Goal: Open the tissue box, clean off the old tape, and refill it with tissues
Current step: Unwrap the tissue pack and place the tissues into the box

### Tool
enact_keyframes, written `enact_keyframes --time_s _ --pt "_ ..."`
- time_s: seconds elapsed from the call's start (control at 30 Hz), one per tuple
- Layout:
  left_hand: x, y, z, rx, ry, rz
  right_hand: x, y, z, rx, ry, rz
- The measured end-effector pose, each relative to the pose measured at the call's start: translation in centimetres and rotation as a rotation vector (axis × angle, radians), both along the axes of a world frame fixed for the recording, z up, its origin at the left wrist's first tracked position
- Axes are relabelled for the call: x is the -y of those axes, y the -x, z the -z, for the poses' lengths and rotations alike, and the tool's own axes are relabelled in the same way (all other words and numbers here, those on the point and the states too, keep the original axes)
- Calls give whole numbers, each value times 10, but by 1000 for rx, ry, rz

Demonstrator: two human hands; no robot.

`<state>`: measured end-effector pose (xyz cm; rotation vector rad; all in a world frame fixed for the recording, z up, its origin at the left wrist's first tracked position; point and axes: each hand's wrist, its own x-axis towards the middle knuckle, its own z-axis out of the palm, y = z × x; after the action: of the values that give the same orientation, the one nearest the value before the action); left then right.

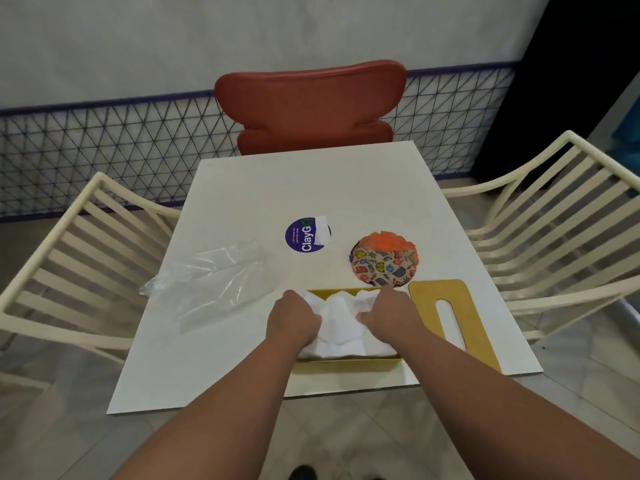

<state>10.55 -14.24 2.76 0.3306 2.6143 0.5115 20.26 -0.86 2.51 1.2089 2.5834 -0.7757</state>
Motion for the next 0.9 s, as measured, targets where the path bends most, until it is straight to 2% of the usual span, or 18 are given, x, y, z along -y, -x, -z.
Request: enact_keyframes --time_s 0.17,0.33,0.47,0.53,0.63,0.7,0.77,0.8,0.9 --pt "7 2 0 -11 -15 46 -3 -3 -1 9 -112 -83" --pt "16 5 2 -42 -62 68 -6 -7 1 -62 -54 -36" --pt "15 2 -4 -47 -41 91 -3 -10 -2 -6 -277 -152" --pt "16 4 -11 -75 -25 93 -7 -13 -3 -27 -269 -136" --pt "20 11 -25 -243 34 183 -13 -17 -6 -112 -242 -64" --pt "22 16 -29 -320 7 303 -17 -18 -8 -333 -259 -63" --pt "23 17 -26 -280 -22 469 -17 -19 -11 -503 -228 -174" --pt "24 17 -23 -244 -1 555 -16 -20 -13 -491 -216 -280" --pt "28 16 -8 -221 125 728 -11 -21 -4 -217 -287 -581"
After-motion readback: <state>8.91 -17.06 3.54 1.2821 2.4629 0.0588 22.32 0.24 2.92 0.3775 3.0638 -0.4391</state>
